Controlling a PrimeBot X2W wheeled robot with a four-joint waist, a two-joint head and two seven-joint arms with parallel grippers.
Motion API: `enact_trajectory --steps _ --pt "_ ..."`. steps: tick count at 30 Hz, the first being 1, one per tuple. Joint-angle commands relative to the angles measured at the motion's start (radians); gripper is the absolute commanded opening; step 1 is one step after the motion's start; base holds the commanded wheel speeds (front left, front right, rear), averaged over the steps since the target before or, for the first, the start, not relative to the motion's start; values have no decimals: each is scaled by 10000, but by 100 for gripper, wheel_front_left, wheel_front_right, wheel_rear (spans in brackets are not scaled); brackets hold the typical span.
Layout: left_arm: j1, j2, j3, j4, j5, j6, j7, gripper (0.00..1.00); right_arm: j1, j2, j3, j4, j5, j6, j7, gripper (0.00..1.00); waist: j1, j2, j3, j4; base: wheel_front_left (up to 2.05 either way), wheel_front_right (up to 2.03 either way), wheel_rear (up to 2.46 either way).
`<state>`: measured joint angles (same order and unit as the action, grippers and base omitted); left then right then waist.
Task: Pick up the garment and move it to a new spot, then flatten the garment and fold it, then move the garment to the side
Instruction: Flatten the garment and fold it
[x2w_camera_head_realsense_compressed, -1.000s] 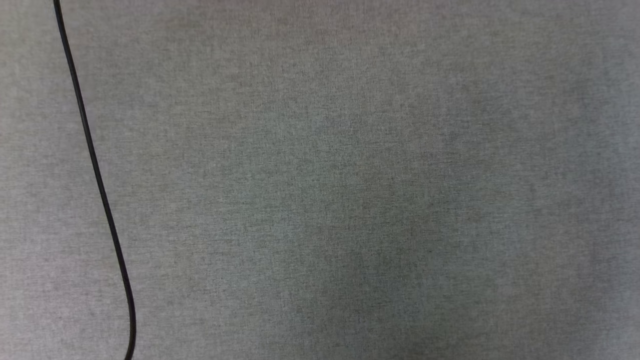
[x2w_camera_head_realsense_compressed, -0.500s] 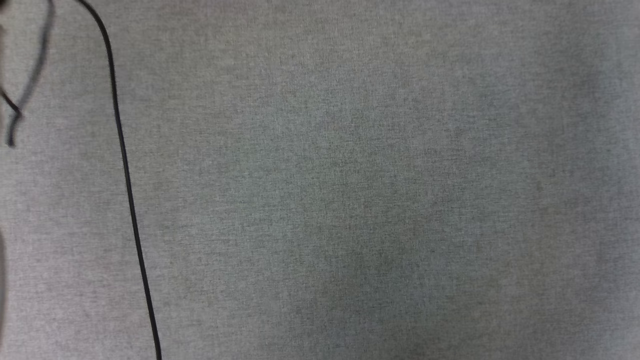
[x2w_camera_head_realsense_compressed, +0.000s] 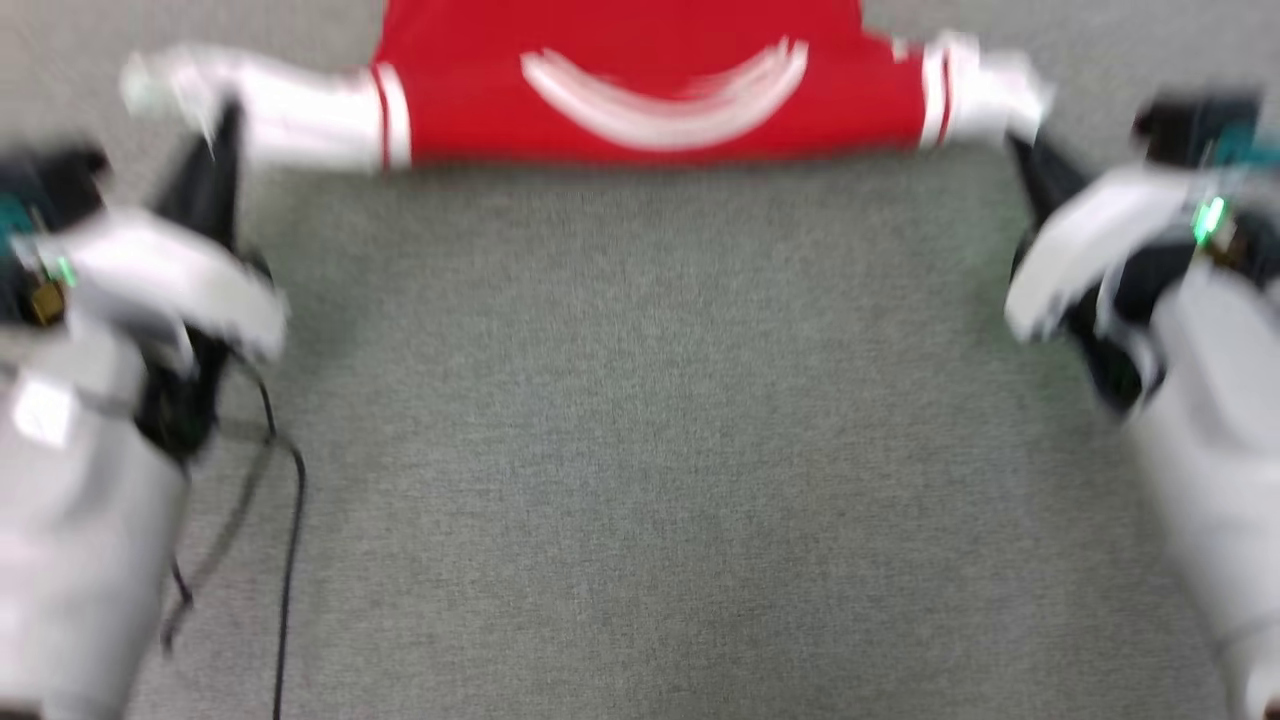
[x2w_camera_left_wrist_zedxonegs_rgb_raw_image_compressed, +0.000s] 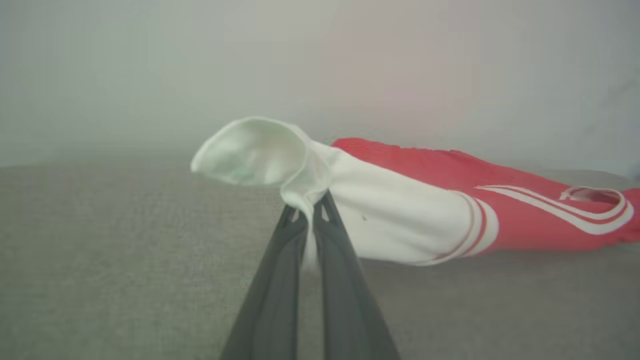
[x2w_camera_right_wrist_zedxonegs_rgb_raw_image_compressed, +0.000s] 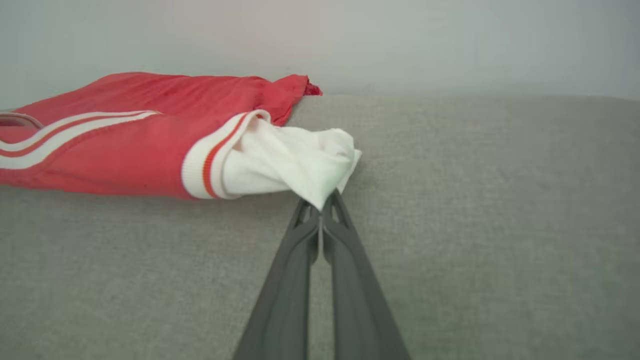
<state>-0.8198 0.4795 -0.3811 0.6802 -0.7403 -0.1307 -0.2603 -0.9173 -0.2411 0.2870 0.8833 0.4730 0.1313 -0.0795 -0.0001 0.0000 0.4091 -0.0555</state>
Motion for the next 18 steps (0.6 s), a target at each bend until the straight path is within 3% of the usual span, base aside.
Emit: enact_trajectory --steps 1,11,18 --pt "449 -34 143 -170 81 2 -69 0 379 -56 31 -97 114 -10 -54 0 1 0 -606 -39 0 0 0" --pt "4910 -626 1764 -2202 657 148 -70 0 4195 -140 -456 -1602 546 -12 54 0 1 0 -2572 -67 0 0 0" --pt "7206 -1132 1971 -2933 1006 300 -71 0 6874 195 -1523 -3100 207 -12 628 0 1 0 -3562 79 0 0 0"
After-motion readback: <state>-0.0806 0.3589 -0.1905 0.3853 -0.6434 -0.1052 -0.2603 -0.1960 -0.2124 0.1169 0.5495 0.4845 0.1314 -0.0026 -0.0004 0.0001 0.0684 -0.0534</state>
